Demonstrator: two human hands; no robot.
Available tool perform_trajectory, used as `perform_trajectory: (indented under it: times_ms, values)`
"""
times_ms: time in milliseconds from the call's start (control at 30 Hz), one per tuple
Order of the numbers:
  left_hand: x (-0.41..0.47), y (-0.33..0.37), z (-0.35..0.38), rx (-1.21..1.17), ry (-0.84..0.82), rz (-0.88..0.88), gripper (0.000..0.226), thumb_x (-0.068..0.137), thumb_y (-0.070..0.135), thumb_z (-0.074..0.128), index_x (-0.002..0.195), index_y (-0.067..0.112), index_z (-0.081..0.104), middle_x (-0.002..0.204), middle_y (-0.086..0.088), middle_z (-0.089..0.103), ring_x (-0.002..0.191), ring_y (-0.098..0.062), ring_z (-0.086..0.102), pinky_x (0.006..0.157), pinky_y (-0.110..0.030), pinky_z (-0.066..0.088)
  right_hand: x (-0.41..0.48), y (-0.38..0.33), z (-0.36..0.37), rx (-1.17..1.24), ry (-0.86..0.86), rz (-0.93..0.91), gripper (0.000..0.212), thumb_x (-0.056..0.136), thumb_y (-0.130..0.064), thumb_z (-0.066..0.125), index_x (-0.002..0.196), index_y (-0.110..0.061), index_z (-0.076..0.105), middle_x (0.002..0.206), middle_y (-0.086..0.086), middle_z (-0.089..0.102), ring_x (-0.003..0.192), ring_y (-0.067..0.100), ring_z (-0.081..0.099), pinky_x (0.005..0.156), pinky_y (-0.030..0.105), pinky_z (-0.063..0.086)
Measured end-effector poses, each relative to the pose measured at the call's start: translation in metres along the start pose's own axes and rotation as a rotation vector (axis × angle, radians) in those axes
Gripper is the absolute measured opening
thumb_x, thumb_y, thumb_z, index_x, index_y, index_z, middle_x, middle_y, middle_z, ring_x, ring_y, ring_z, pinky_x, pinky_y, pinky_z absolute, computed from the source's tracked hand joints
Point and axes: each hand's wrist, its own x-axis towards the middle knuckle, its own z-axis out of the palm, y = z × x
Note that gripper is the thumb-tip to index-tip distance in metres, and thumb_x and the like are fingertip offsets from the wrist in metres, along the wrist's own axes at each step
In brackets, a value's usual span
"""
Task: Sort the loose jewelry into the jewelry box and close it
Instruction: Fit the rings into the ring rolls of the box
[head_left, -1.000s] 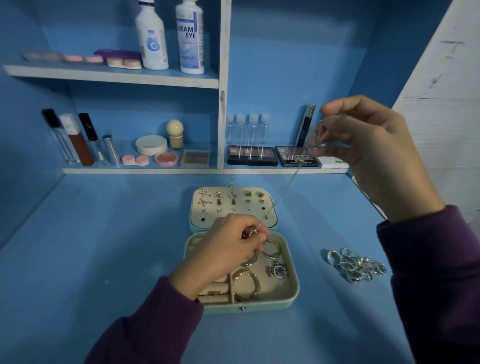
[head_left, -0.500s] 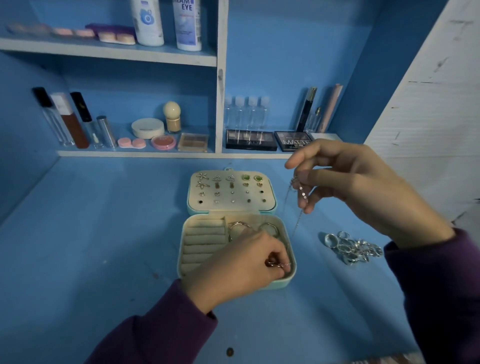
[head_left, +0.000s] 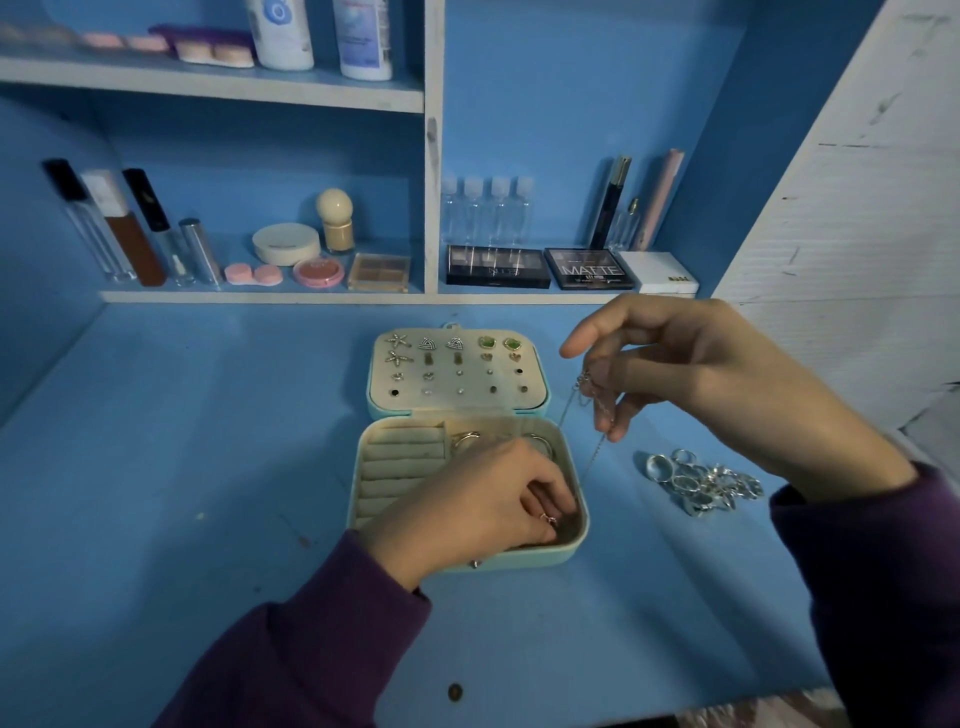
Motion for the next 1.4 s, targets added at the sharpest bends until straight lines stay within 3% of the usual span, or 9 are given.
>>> perform_trajectory:
  times_ms: [167, 300, 500, 633, 767, 900, 1033, 1300, 1400]
  values:
    - [-0.004, 0.0, 0.0, -0.043, 0.098, 0.017, 0.019, 0.08, 0.001, 0.071, 0.092, 0.016, 0.074, 0.069, 0.017, 0.062, 0.072, 0.004, 0.062, 0.07, -0.013, 0.053, -0.001, -0.002, 0.001, -0.025, -0.013, 0.001, 0.029, 0.085, 0.017, 0.049, 0.091, -0.005, 0.065, 0.068, 0.009, 0.061, 0.056, 0.025, 0.059, 0.054, 0.029, 0.052]
    - [-0.006, -0.002, 0.006, 0.051, 0.203, 0.091, 0.019, 0.079, 0.005, 0.073, 0.089, 0.021, 0.074, 0.068, 0.023, 0.055, 0.067, 0.009, 0.057, 0.065, -0.007, 0.047, 0.001, -0.001, 0.002, -0.037, -0.008, 0.0, 0.028, 0.085, 0.018, 0.049, 0.092, -0.004, 0.064, 0.069, 0.01, 0.061, 0.056, 0.025, 0.06, 0.054, 0.029, 0.052]
    - [-0.005, -0.008, 0.01, 0.064, 0.144, 0.096, 0.017, 0.077, 0.008, 0.076, 0.092, 0.017, 0.074, 0.075, 0.011, 0.061, 0.072, -0.003, 0.064, 0.074, -0.021, 0.055, 0.002, 0.0, 0.006, -0.046, -0.02, 0.005, 0.027, 0.084, 0.017, 0.051, 0.092, -0.004, 0.064, 0.071, 0.014, 0.062, 0.055, 0.024, 0.059, 0.054, 0.03, 0.054]
    - [-0.012, -0.01, -0.003, -0.064, 0.124, 0.026, 0.021, 0.075, 0.007, 0.079, 0.094, 0.017, 0.075, 0.083, 0.007, 0.07, 0.078, 0.0, 0.067, 0.078, -0.017, 0.055, 0.003, 0.001, 0.006, -0.055, -0.049, 0.005, 0.026, 0.084, 0.016, 0.052, 0.094, -0.005, 0.065, 0.071, 0.014, 0.062, 0.056, 0.024, 0.06, 0.055, 0.03, 0.054]
    - [-0.019, -0.017, -0.018, -0.078, 0.292, -0.014, 0.022, 0.077, 0.012, 0.077, 0.081, 0.033, 0.073, 0.067, 0.026, 0.065, 0.074, 0.01, 0.063, 0.071, -0.007, 0.048, 0.003, 0.006, 0.009, -0.105, -0.131, 0.03, 0.023, 0.084, 0.011, 0.057, 0.096, -0.007, 0.064, 0.072, 0.014, 0.064, 0.057, 0.022, 0.063, 0.056, 0.026, 0.053]
    - [-0.02, -0.029, -0.021, -0.106, 0.536, 0.012, 0.034, 0.082, 0.011, 0.072, 0.077, 0.044, 0.065, 0.08, 0.023, 0.069, 0.079, 0.007, 0.063, 0.073, -0.01, 0.048, 0.002, 0.018, 0.017, -0.22, -0.24, 0.047, 0.025, 0.084, 0.008, 0.061, 0.096, -0.013, 0.066, 0.071, 0.009, 0.067, 0.059, 0.017, 0.064, 0.059, 0.023, 0.052]
    - [-0.021, -0.038, -0.019, -0.096, 0.758, 0.031, 0.032, 0.084, 0.009, 0.068, 0.084, 0.04, 0.067, 0.088, 0.017, 0.07, 0.086, -0.001, 0.063, 0.074, -0.014, 0.048, 0.001, 0.033, 0.027, -0.378, -0.273, 0.026, 0.026, 0.08, 0.002, 0.067, 0.096, -0.018, 0.069, 0.073, 0.002, 0.07, 0.065, 0.011, 0.065, 0.064, 0.016, 0.048]
    - [-0.032, -0.045, -0.02, -0.078, 0.896, -0.026, 0.032, 0.087, 0.009, 0.065, 0.087, 0.04, 0.065, 0.091, 0.028, 0.057, 0.089, -0.006, 0.055, 0.069, -0.004, 0.038, -0.007, 0.054, 0.037, -0.544, -0.257, 0.018, 0.032, 0.076, 0.002, 0.066, 0.096, -0.023, 0.068, 0.074, -0.017, 0.066, 0.066, -0.001, 0.057, 0.061, 0.009, 0.04]
    - [-0.038, -0.05, -0.019, -0.019, 0.923, -0.029, 0.019, 0.086, 0.023, 0.062, 0.1, 0.036, 0.065, 0.099, 0.031, 0.053, 0.1, -0.01, 0.05, 0.085, -0.018, 0.043, -0.011, 0.057, 0.038, -0.553, -0.237, -0.017, 0.034, 0.076, 0.003, 0.066, 0.095, -0.026, 0.069, 0.074, -0.022, 0.064, 0.069, -0.004, 0.057, 0.062, 0.006, 0.038]
